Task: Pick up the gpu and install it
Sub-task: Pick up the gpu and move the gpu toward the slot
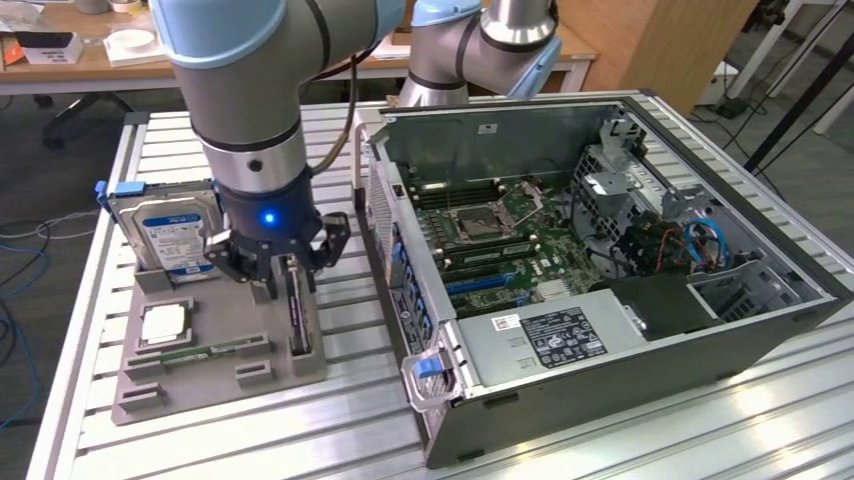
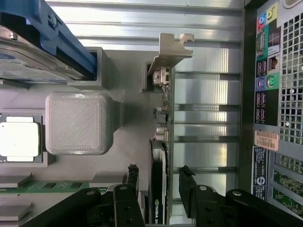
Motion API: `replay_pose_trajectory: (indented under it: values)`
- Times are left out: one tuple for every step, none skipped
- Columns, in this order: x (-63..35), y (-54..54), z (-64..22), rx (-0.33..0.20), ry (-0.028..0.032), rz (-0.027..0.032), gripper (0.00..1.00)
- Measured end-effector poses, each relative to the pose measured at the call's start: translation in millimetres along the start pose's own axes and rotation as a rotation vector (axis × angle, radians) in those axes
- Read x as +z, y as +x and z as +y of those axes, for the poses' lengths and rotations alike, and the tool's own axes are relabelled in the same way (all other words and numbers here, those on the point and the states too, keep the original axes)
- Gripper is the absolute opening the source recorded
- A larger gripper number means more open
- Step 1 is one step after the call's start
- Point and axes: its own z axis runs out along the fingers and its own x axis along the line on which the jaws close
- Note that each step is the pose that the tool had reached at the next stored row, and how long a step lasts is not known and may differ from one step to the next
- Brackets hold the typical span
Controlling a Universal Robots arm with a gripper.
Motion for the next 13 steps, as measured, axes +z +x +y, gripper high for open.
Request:
replay_pose_trajectory:
  values:
    - [0.7,0.2,0.0,0.0,0.0,-0.0004,0.47]
    - [1.3,0.3,0.0,0.0,-0.0001,-0.0007,0.47]
    - [2.0,0.5,-0.1,0.0,0.0,-0.001,0.47]
    - [2.5,0.6,-0.1,0.0,-0.0001,-0.0013,0.47]
    - [3.0,0.7,-0.1,0.0,0.0,-0.0015,0.47]
    - [3.6,0.8,-0.1,0.0,-0.0001,-0.0019,0.47]
    - [4.1,0.8,-0.1,0.0,-0.0001,-0.002,0.47]
    - [4.6,0.9,-0.1,0.0,-0.0001,-0.0022,0.47]
    - [5.1,0.9,-0.2,0.0,0.0,-0.0023,0.47]
    - [5.5,1.0,-0.2,0.0,0.0,-0.0024,0.47]
    - [5.9,1.0,-0.2,0.0,-0.0001,-0.0025,0.47]
    - [6.4,1.0,-0.2,0.0,0.0,-0.0027,0.47]
    - [6.8,1.1,-0.2,0.0,0.0,-0.0028,0.47]
